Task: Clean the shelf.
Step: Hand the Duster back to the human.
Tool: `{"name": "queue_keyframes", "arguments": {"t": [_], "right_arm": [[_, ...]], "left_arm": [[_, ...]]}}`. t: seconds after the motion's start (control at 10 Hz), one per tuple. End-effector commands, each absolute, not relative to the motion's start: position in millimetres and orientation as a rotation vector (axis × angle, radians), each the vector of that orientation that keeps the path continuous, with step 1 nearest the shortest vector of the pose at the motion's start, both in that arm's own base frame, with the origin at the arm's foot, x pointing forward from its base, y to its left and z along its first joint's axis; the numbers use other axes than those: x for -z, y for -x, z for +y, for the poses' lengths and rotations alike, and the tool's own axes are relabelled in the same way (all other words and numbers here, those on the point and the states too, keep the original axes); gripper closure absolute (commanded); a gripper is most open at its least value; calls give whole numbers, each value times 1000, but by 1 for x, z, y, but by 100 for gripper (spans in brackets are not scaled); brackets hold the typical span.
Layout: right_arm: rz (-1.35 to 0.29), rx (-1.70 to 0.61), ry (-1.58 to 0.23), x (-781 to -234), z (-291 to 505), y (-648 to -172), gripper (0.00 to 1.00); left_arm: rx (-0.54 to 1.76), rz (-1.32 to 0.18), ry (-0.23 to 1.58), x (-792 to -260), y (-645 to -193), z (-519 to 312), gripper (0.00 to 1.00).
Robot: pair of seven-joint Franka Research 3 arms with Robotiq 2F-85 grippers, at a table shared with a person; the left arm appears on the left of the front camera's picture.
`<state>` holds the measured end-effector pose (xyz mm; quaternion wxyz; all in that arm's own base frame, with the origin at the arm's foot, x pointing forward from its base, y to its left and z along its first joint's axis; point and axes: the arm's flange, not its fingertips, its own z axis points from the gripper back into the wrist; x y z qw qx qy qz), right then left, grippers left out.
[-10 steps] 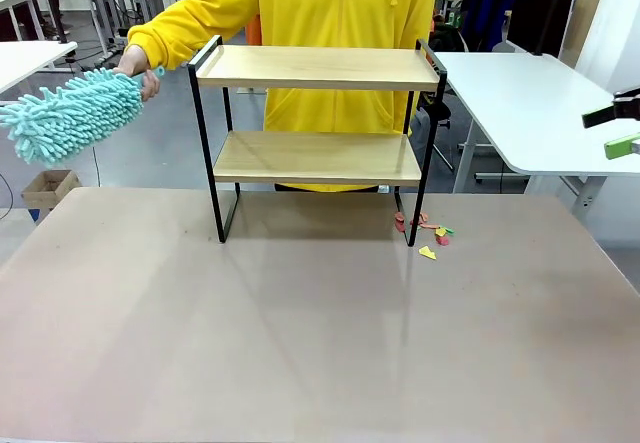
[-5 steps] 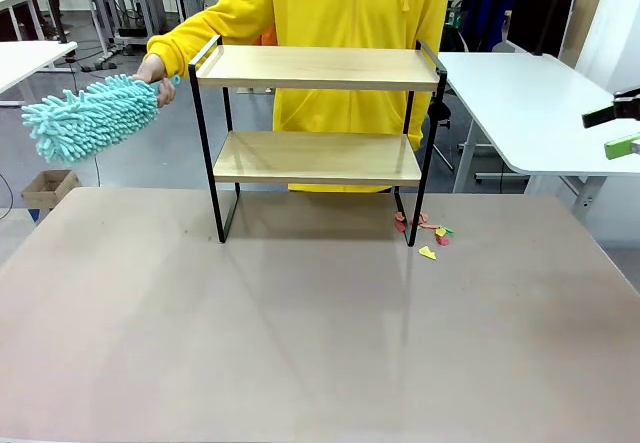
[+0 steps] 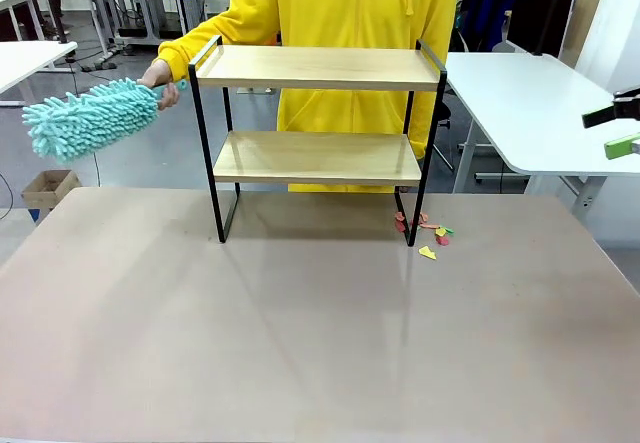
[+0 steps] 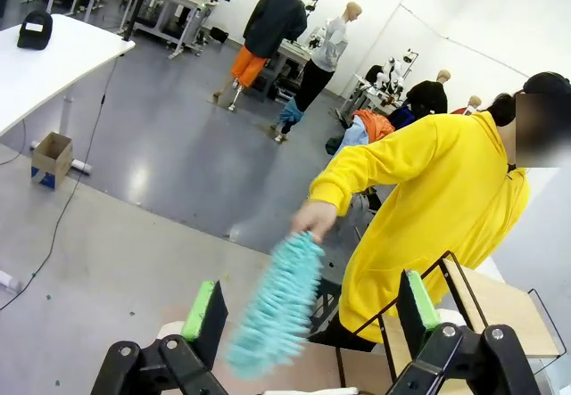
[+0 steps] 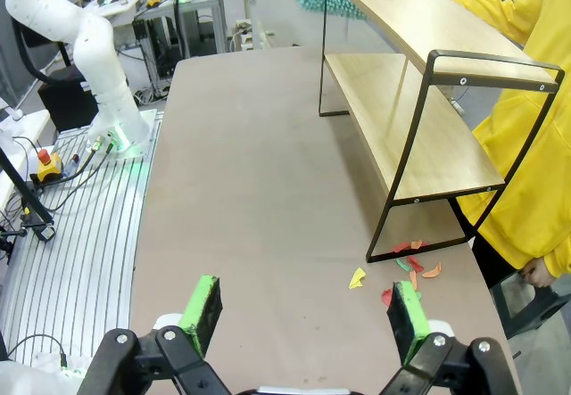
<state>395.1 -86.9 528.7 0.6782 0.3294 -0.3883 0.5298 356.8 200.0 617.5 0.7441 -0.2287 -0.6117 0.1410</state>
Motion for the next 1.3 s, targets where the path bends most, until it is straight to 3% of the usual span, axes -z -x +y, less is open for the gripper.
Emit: {"name": "queue_keyframes", "arguments": {"t": [0.0, 1.2], "right_arm": [[-871, -1185, -748, -532, -87, -394, 0], [-871, -1185, -748, -532, -87, -394, 0]], "left_arm": [[-310, -1339, 499, -615, -354, 199, 0], [-310, -1339, 499, -615, -354, 199, 0]]}}
